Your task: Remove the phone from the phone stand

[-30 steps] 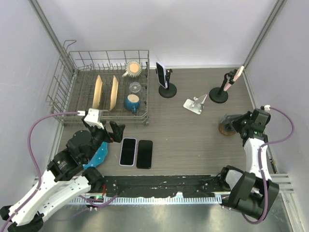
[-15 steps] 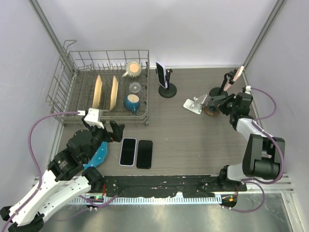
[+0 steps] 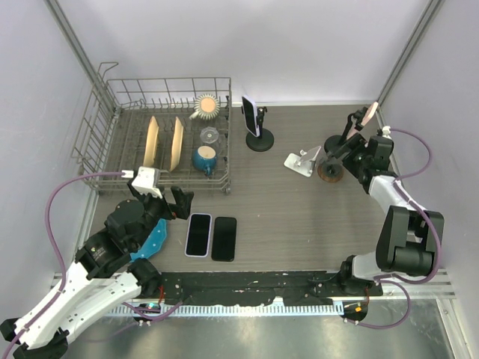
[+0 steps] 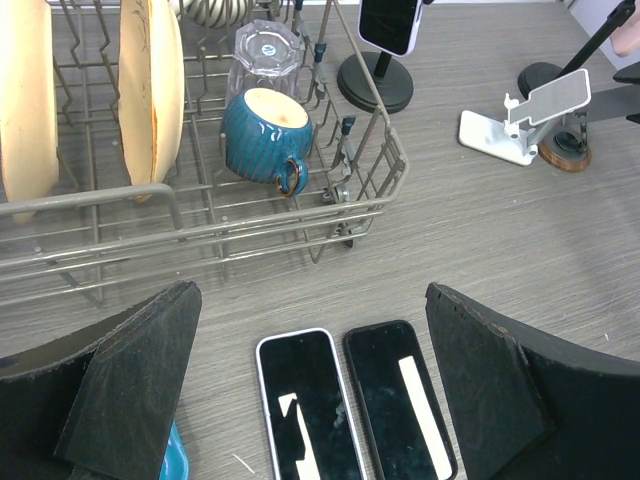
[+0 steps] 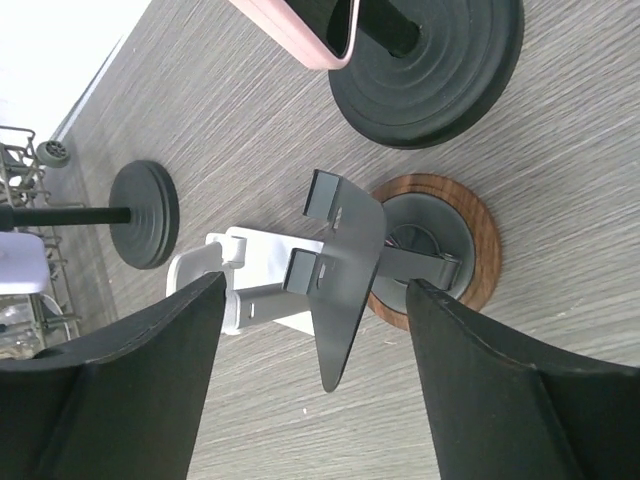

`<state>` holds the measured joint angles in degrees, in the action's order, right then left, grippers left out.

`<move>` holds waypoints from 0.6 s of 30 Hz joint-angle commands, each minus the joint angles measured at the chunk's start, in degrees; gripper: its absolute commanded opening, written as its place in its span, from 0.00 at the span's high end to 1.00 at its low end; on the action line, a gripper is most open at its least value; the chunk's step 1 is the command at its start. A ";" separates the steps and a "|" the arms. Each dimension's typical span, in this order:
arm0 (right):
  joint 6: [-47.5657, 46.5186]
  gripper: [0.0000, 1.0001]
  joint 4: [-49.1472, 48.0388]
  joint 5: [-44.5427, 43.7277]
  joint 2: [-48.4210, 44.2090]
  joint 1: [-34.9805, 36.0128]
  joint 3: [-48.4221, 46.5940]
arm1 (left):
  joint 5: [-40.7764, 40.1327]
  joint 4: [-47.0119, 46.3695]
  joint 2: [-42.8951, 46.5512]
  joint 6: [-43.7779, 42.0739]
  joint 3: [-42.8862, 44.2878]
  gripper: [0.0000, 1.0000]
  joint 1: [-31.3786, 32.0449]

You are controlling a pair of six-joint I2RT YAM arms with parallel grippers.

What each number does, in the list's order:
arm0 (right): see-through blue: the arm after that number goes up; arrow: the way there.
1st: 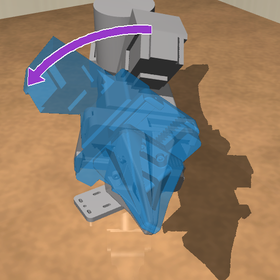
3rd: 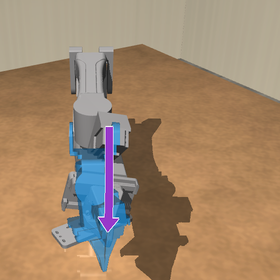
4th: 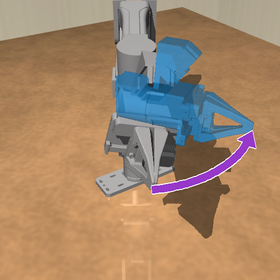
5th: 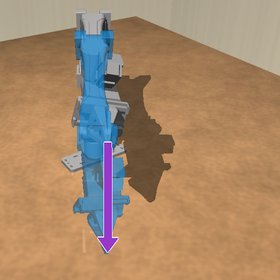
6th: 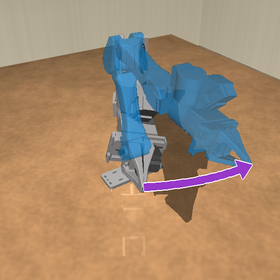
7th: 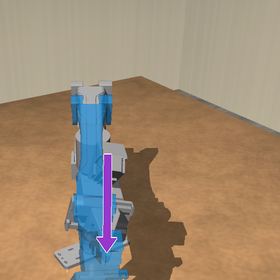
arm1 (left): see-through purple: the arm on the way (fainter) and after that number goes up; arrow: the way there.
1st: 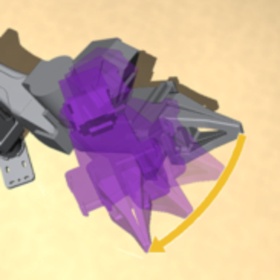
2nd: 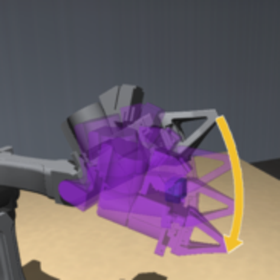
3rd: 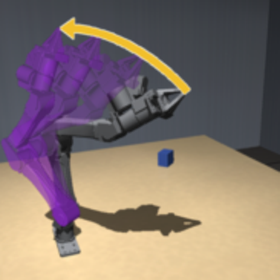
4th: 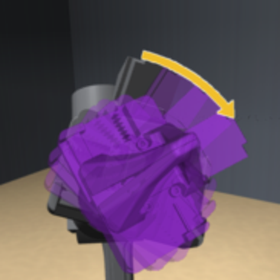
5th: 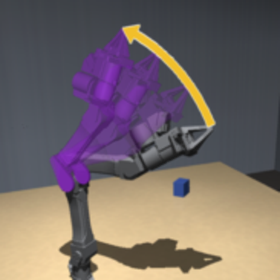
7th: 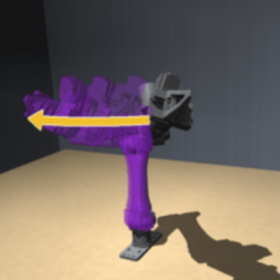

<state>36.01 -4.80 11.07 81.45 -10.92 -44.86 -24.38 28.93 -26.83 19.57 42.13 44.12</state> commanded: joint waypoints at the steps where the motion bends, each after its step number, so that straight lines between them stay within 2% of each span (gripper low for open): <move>1: -4.36 0.17 6.36 -3.41 -4.80 0.11 -5.14 | 0.12 -2.82 -0.42 0.47 -0.12 0.00 -0.26; 9: -11.66 0.15 12.18 -14.84 -8.24 0.19 -15.33 | 0.48 -2.82 -0.50 0.55 -0.29 0.00 -0.35; 18: -12.98 0.15 7.61 -21.09 0.19 0.11 -26.23 | -0.05 -2.74 -1.21 0.55 -0.29 0.00 -0.44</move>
<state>24.88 6.28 -5.63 77.41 -10.92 -65.73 -24.38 28.93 -27.44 19.57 42.04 44.05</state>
